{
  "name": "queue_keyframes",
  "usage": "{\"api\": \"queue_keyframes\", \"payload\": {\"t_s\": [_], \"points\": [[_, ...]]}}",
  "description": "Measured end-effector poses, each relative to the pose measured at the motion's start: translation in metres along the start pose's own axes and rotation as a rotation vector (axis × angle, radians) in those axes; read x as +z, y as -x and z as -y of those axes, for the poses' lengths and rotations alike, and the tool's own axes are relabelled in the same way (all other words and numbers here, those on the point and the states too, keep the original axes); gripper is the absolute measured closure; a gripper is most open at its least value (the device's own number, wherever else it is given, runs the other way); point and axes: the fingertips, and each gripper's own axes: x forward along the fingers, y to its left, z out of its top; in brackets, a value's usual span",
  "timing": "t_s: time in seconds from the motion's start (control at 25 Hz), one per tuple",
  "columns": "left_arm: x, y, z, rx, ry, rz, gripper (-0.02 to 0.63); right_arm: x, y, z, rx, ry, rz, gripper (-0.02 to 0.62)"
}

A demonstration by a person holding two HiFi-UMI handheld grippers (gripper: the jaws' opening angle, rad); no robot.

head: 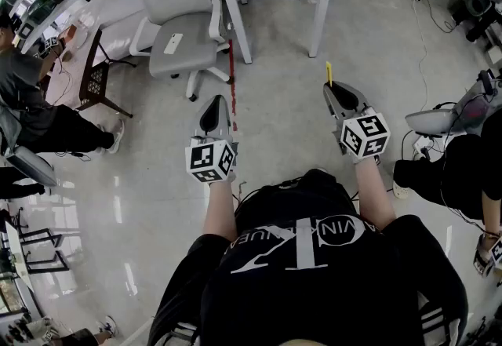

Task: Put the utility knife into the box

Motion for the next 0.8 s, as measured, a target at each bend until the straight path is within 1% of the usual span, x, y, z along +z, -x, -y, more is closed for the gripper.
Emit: {"api": "queue_keyframes", "payload": {"t_s": [0.24, 0.36, 0.52, 0.68, 0.8], "points": [[-0.001, -0.004, -0.007, 0.021, 0.011, 0.006, 0.594, 0.001, -0.005, 0.004, -0.001, 0.003, 0.016, 0.543], [-0.006, -0.003, -0.008, 0.017, 0.02, 0.0, 0.595, -0.001, -0.006, 0.001, -0.002, 0.003, 0.013, 0.545], [-0.016, -0.004, -0.009, 0.009, 0.055, -0.01, 0.595, -0.007, -0.005, -0.001, -0.005, 0.009, -0.007, 0.543], [-0.021, -0.015, -0.013, 0.01, 0.076, -0.021, 0.594, -0.009, -0.006, 0.011, -0.033, -0.017, -0.011, 0.544], [-0.019, -0.029, -0.016, 0.003, 0.076, -0.019, 0.595, -0.005, -0.014, 0.022, -0.049, -0.021, -0.004, 0.543]]}}
